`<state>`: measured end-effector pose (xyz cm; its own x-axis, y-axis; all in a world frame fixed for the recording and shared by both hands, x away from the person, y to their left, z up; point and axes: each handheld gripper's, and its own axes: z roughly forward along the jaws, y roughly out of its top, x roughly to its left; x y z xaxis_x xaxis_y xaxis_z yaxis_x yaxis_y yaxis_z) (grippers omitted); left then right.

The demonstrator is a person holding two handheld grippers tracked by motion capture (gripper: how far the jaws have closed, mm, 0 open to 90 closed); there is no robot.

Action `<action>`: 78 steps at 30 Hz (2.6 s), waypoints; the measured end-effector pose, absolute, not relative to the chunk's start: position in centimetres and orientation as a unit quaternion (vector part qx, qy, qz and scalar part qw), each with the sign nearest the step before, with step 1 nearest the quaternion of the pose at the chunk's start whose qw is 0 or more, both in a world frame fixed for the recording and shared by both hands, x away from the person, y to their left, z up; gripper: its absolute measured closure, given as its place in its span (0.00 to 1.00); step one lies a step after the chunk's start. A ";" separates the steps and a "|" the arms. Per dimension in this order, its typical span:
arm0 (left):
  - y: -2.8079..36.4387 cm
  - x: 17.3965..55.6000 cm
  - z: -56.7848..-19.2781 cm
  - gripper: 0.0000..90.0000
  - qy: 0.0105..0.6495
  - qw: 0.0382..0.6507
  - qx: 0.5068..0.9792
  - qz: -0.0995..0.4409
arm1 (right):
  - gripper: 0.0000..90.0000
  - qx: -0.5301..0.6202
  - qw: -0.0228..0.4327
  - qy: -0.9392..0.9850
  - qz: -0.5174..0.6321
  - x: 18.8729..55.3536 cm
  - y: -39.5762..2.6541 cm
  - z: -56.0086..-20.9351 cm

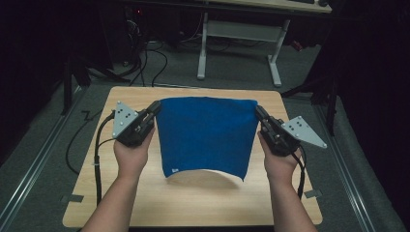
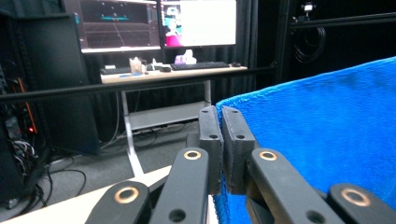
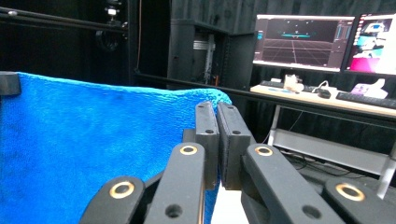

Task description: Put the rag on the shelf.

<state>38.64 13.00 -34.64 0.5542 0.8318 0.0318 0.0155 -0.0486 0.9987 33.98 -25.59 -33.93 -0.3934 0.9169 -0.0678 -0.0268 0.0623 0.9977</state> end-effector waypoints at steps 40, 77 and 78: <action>11.4 48.5 -31.7 0.98 0.331 0.551 0.652 0.402 | 0.98 0.404 0.429 0.606 0.535 44.2 -25.1 -31.9; 11.4 53.4 -39.4 0.98 0.379 0.486 0.707 0.348 | 0.98 0.433 0.400 0.660 0.466 50.4 -24.4 -37.3; 11.4 53.5 -39.7 0.98 0.381 0.486 0.709 0.341 | 0.98 0.435 0.397 0.662 0.464 50.5 -24.4 -37.7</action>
<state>53.48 11.40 -39.65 0.4764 0.8718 0.1139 0.2084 -0.2378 0.9487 50.45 -24.43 -37.70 -0.3065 0.9440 -0.1222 0.2068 0.1914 0.9595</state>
